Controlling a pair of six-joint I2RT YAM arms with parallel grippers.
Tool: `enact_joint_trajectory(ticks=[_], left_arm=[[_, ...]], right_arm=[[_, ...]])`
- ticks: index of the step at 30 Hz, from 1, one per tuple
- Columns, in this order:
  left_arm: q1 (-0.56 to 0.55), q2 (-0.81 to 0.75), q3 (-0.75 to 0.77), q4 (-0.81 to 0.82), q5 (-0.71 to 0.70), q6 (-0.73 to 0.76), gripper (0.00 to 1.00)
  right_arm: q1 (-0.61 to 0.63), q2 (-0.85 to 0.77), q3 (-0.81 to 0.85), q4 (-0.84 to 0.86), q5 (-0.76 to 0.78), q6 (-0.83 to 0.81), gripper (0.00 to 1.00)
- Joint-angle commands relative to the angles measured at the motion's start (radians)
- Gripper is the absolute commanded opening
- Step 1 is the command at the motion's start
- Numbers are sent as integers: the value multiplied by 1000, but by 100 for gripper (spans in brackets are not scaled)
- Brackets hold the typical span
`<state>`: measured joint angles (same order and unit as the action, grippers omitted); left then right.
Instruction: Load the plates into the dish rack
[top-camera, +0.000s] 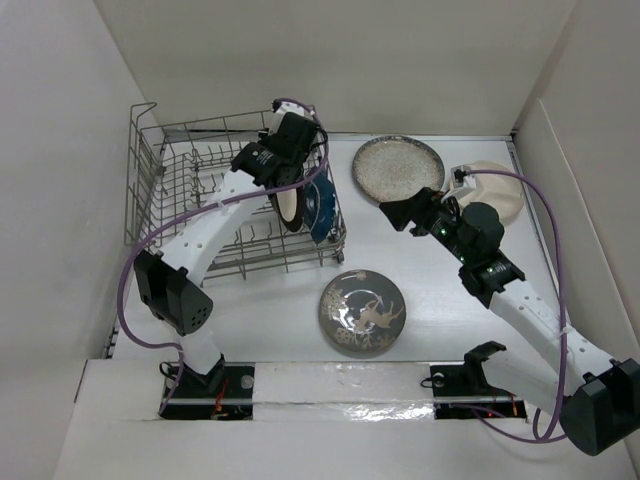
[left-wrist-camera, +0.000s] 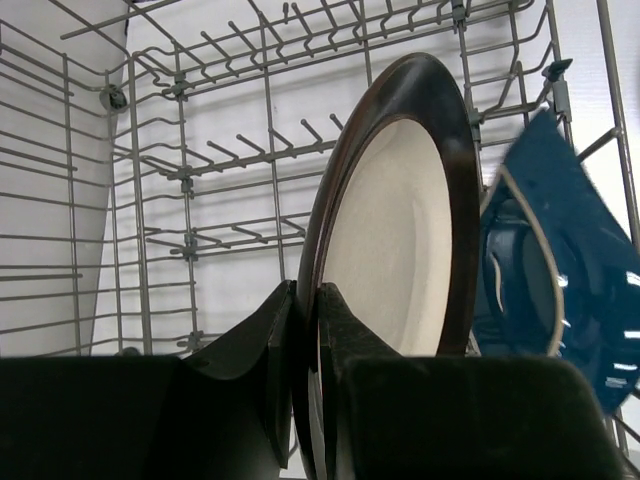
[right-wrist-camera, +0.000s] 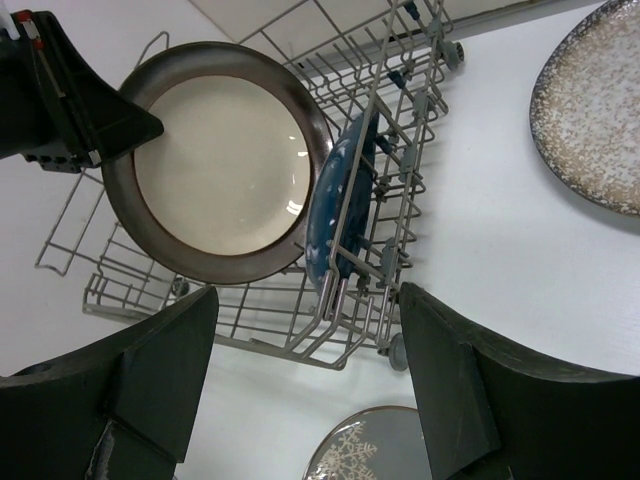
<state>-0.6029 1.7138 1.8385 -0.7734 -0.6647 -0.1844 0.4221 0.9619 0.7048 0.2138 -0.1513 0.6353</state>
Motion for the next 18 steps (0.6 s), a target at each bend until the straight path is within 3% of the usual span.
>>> enact_joint_trajectory(ticks=[1, 11, 18], left_arm=[[-4, -33, 2, 59, -144, 19, 0], [-26, -20, 99, 22, -329, 75, 0], [-26, -7, 123, 29, -297, 75, 0]], right_arm=[[1, -20, -1, 45, -11, -8, 78], [1, 0, -4, 58, -16, -2, 78], [1, 15, -5, 68, -25, 1, 78]])
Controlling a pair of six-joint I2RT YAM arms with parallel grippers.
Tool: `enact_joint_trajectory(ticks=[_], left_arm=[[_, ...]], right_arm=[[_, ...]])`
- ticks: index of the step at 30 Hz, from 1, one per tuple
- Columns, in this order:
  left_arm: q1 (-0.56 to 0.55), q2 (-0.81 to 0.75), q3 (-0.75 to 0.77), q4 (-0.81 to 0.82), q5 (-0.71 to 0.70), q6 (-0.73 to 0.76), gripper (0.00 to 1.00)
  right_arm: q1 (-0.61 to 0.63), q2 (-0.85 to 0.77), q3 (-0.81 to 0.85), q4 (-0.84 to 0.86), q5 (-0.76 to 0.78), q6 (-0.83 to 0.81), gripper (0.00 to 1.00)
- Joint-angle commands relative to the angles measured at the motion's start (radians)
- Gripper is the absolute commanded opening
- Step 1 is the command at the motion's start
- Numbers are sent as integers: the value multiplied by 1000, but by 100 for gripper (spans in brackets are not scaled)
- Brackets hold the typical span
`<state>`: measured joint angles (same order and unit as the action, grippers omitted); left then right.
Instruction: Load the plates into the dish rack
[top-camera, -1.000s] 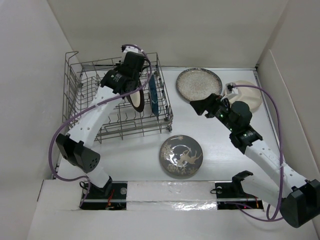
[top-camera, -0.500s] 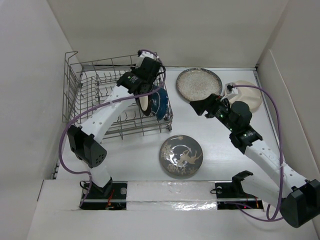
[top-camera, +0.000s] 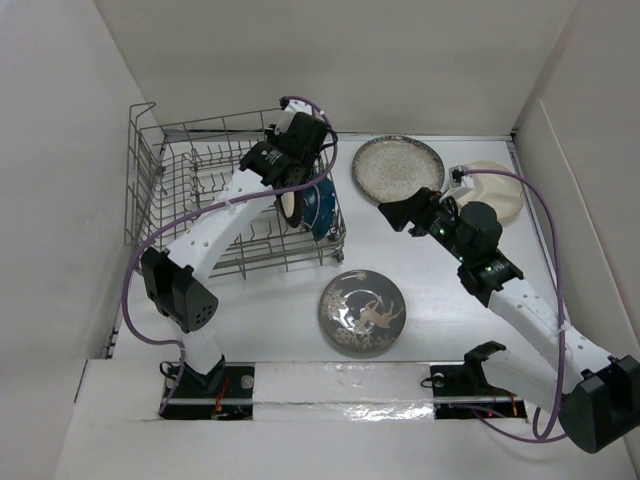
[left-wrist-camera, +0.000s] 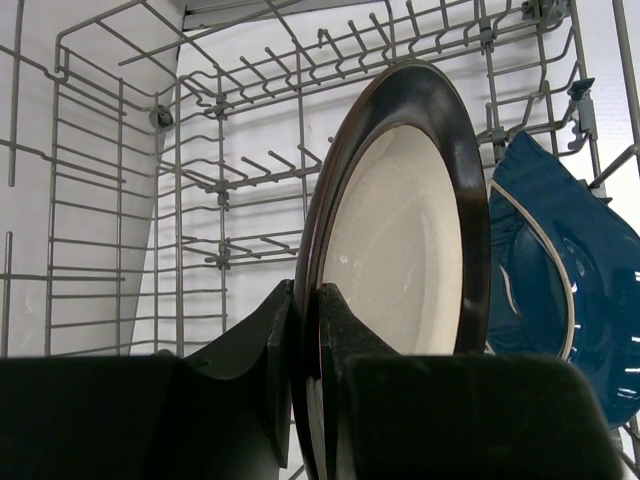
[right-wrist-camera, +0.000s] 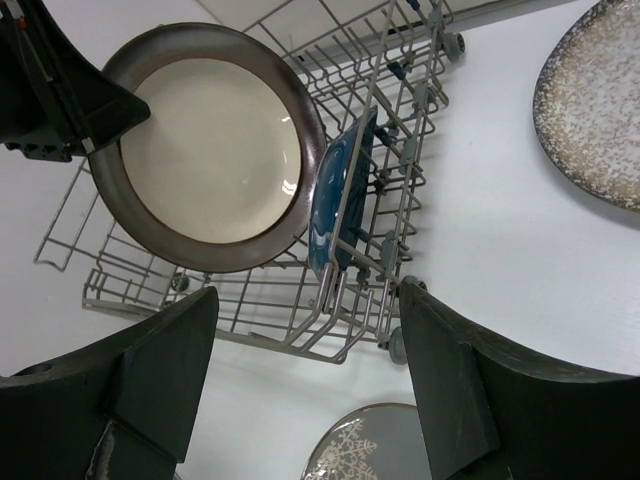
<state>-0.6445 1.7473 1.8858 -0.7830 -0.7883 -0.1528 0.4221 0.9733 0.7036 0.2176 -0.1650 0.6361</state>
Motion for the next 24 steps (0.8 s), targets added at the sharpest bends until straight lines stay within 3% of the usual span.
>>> enact_joint_trajectory(ticks=[1, 6, 12, 24], left_arm=[[3, -34, 78, 36, -175, 54, 0], [-75, -9, 87, 73, -348, 128, 0], [-75, 8, 93, 45, -364, 130, 0], [-95, 89, 81, 60, -261, 88, 0]], right_arm=[[1, 1, -4, 63, -11, 2, 78], [1, 8, -7, 71, -10, 2, 78], [10, 22, -6, 75, -18, 7, 78], [10, 13, -7, 72, -10, 2, 78]])
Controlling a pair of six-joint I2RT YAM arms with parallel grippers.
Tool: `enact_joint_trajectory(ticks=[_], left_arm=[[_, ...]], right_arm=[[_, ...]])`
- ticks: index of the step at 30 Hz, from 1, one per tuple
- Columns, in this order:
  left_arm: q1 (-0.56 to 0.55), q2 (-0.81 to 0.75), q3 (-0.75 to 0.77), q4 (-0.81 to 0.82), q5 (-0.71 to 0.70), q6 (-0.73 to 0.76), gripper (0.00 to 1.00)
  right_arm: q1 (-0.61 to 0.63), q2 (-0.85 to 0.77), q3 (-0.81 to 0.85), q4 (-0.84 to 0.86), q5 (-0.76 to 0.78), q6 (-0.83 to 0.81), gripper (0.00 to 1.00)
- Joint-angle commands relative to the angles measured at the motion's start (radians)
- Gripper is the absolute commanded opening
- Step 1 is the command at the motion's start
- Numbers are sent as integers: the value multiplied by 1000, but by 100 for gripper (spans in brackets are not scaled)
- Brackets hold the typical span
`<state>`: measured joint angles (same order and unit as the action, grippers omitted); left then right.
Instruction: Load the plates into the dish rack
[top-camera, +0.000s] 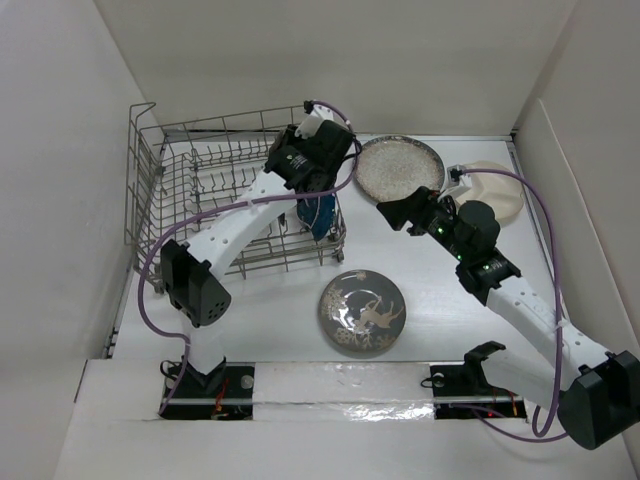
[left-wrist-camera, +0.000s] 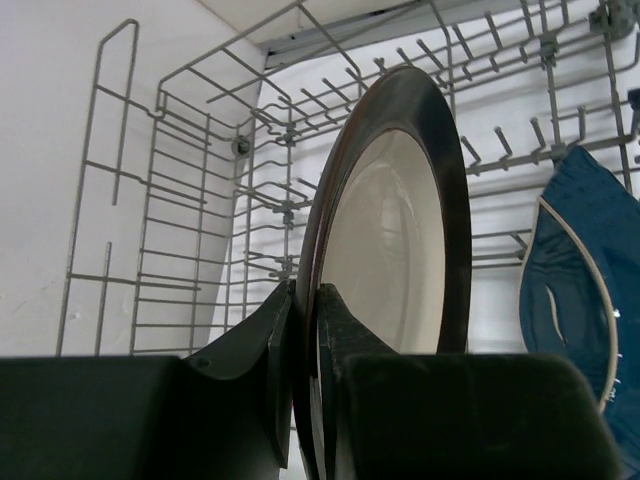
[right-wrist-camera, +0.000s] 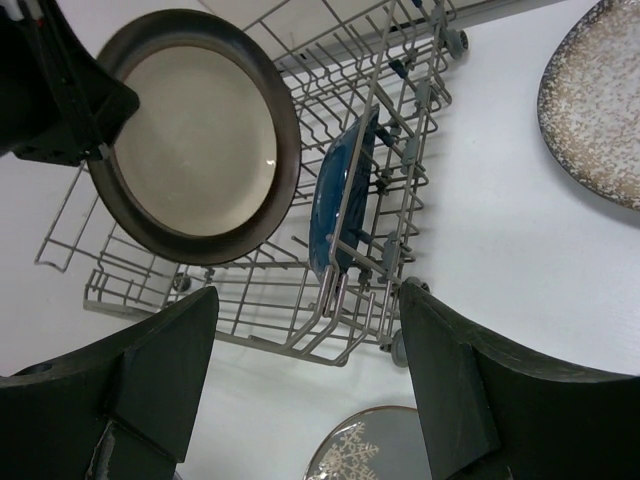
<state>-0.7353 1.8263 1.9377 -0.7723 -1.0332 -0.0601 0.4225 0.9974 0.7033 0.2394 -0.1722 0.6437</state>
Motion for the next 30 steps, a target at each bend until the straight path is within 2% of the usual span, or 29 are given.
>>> enact_joint_trajectory(ticks=[1, 6, 8, 14, 22, 28, 30], left_arm=[[-4, 7, 47, 50, -13, -3, 0], [-4, -15, 202, -4, 51, -4, 0], [-4, -16, 210, -19, 67, -7, 0], [-4, -22, 37, 16, 93, -55, 0], [-4, 8, -68, 56, 128, -99, 0], [-4, 53, -19, 36, 139, -112, 0], [-4, 51, 12, 13, 82, -93, 0]], right_arm=[[10, -8, -7, 52, -3, -6, 78], [10, 3, -5, 57, -10, -3, 78], [10, 0, -7, 57, -9, -4, 78], [10, -5, -5, 51, 0, -6, 78], [10, -5, -5, 47, 5, -9, 78], [10, -2, -5, 49, 7, -9, 78], [10, 0, -7, 51, 7, -9, 78]])
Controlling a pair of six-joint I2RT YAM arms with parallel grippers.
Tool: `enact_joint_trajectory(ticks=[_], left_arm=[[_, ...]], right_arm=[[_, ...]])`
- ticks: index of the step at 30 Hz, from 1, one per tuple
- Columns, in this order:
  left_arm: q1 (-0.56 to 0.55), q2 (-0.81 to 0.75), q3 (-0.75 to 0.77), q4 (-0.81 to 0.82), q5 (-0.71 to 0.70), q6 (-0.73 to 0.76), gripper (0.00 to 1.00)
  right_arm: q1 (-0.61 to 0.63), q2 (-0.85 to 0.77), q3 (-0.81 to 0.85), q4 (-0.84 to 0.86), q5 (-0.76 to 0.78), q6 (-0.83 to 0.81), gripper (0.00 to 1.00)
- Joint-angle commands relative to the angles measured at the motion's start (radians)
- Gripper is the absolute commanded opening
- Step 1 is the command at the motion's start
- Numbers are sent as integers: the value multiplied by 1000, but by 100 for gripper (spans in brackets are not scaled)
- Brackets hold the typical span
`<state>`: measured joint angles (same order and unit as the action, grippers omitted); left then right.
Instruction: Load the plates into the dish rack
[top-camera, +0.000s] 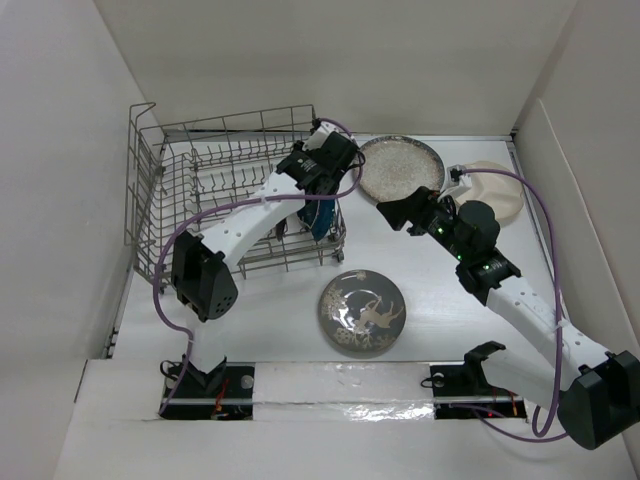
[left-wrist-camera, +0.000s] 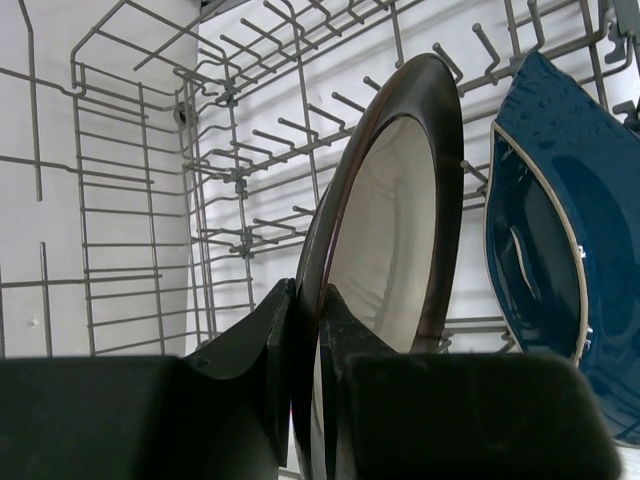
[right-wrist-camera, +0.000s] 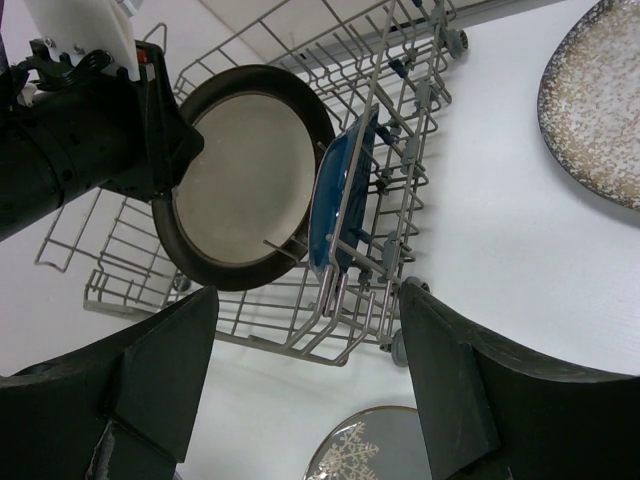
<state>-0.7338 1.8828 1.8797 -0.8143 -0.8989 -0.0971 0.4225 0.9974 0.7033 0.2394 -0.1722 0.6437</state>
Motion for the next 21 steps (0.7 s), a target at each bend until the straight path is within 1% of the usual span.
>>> enact_joint_trajectory(ticks=[1, 3, 5, 6, 7, 9, 12, 17, 21], left_arm=[[-6, -8, 120, 46, -63, -49, 0], [-6, -11, 189, 8, -66, -36, 0], [-6, -2, 345, -46, -83, -27, 0], [-6, 2, 346, -58, -86, -27, 0], [-6, 2, 395, -69, -89, -24, 0], [-6, 3, 420, -92, -101, -29, 0], [-6, -5, 418, -117, -95, -55, 0], [-6, -22, 346, -114, -49, -127, 0], [-15, -22, 303, -118, -75, -182, 0]], right_arm=[[10, 1, -7, 54, 4, -10, 78], [19, 9, -5, 58, -1, -9, 78], [19, 15, -4, 57, 0, -9, 78], [19, 17, -4, 58, 0, -9, 78], [19, 18, -4, 60, 3, -9, 78], [19, 18, -4, 57, 5, -9, 78], [19, 20, -2, 60, 10, -10, 78], [29, 32, -1, 60, 13, -12, 78], [29, 35, 1, 55, 11, -13, 78]])
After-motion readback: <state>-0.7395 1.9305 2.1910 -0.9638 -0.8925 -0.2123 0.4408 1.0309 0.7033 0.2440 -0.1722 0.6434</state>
